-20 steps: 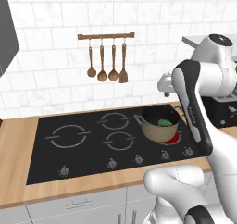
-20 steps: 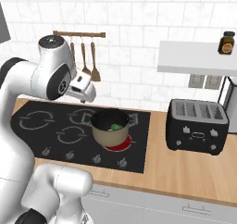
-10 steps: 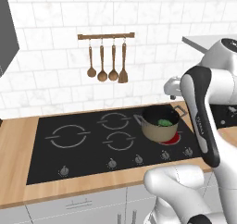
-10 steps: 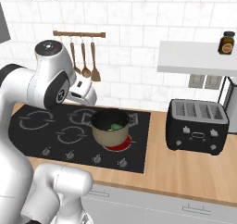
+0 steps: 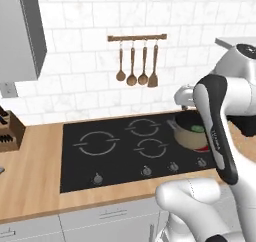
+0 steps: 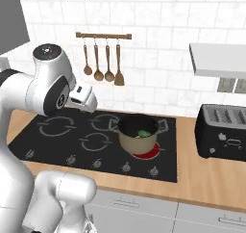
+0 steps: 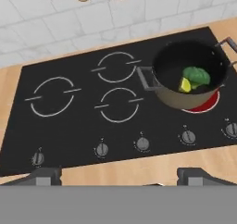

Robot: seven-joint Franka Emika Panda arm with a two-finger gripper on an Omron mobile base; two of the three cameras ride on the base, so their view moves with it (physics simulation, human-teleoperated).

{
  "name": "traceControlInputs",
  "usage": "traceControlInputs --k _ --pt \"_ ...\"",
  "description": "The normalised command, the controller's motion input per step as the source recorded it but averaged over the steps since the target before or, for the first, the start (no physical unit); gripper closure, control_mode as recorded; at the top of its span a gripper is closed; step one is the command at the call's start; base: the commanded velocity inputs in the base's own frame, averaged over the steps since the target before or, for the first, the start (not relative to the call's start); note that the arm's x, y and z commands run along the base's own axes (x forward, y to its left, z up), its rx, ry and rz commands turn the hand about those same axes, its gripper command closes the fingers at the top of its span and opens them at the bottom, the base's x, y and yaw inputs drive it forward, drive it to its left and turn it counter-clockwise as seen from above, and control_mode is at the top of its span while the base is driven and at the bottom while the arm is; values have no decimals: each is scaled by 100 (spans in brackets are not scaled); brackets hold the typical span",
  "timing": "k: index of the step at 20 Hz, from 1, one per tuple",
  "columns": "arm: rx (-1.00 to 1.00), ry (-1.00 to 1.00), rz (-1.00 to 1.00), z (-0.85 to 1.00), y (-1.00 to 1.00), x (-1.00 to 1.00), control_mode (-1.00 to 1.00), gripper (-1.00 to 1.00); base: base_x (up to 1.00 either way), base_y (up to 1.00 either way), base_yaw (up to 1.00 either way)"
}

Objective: Put the broccoli and lemon wedge in the pot. Retrieve the spatula and lightly stir the vegetables in the pot.

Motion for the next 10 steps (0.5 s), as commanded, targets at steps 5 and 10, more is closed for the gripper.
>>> traceControlInputs --k 5,10 --pt "0 0 0 0 0 0 100 -100 -42 100 0" --pt "0 0 0 0 0 0 100 -100 -44 100 0"
